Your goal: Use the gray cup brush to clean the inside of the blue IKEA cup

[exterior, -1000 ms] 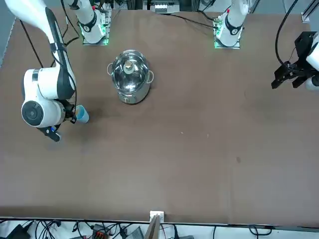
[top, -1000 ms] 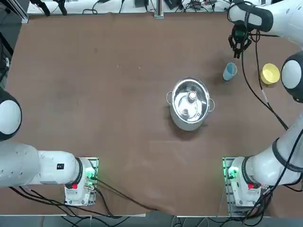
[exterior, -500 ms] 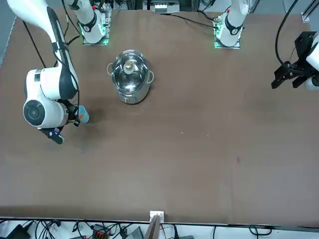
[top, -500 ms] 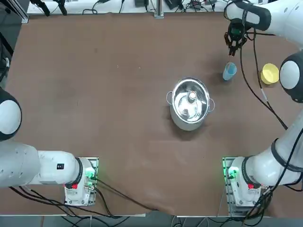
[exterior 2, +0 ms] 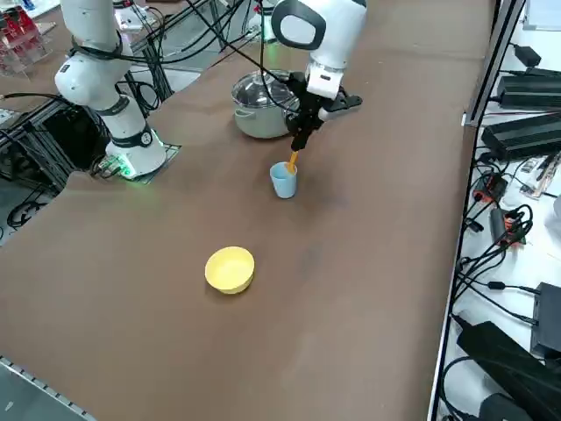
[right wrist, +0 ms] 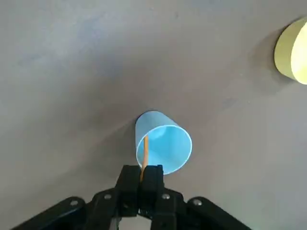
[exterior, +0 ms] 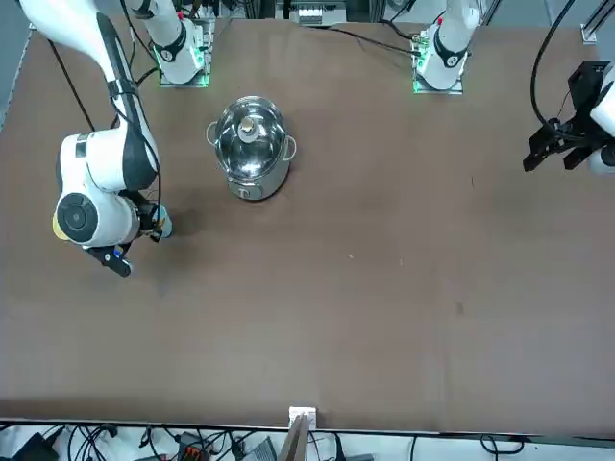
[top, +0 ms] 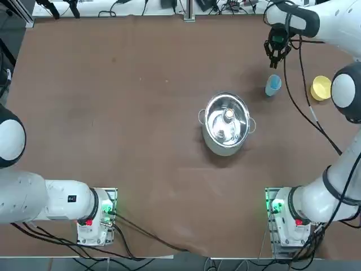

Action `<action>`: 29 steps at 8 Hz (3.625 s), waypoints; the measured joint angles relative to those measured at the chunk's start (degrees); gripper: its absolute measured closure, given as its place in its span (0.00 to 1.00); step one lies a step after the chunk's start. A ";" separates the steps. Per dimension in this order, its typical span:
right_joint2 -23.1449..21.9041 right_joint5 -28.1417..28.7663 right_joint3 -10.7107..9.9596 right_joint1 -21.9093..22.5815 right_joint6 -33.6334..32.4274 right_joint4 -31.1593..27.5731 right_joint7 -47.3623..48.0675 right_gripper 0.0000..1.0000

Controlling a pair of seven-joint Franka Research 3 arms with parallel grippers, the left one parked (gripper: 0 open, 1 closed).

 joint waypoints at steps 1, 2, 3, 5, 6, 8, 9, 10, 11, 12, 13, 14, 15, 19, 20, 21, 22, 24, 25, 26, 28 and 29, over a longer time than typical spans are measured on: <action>0.01 0.00 -0.10 -0.03 -0.88 0.00 0.00 0.97; 0.01 -0.04 -0.28 -0.09 -1.76 -0.01 0.00 0.97; 0.02 -0.10 -0.53 -0.23 -2.43 -0.01 0.00 0.97; 0.05 -0.52 -1.16 -0.93 -2.95 -0.01 -0.01 0.97; 0.20 -1.24 -1.32 -1.57 -2.96 -0.01 -0.05 0.97; 0.84 -2.73 -1.36 -2.13 -2.82 0.00 -0.10 0.97; 1.03 -2.84 -1.31 -2.11 -2.72 0.12 -0.10 0.97; 1.15 -2.83 -1.22 -2.08 -2.45 0.45 -0.10 0.97; 1.30 -2.62 -1.09 -1.99 -2.31 1.42 -0.10 0.97; 1.43 -2.09 -0.91 -1.89 -2.31 2.64 -0.08 0.97; 1.54 -1.75 -0.85 -1.77 -2.31 3.56 -0.08 0.97; 1.77 -1.61 -0.83 -1.71 -2.22 4.35 -0.07 0.97; 2.06 -1.50 -0.79 -1.69 -2.07 5.01 -0.07 0.97; 2.00 0.05 -0.44 -1.46 -2.83 8.51 -0.08 0.97; 1.87 0.43 -0.29 -1.10 -4.08 9.02 -0.08 0.97; 1.86 0.54 -0.23 -0.55 -5.03 9.14 -0.08 0.97; 1.87 0.54 -0.22 -0.18 -5.56 9.14 -0.08 0.97; 1.79 0.54 -0.28 -0.15 -7.21 9.98 -0.08 0.97; 1.73 0.54 -0.36 -0.19 -9.46 11.09 -0.09 0.97; 1.61 0.53 -0.49 -0.24 -11.97 12.40 -0.30 0.97; 1.20 0.31 -1.50 -0.50 -16.14 14.03 -3.17 0.97; 1.15 -0.52 -2.85 -0.92 -17.43 14.49 -5.71 0.97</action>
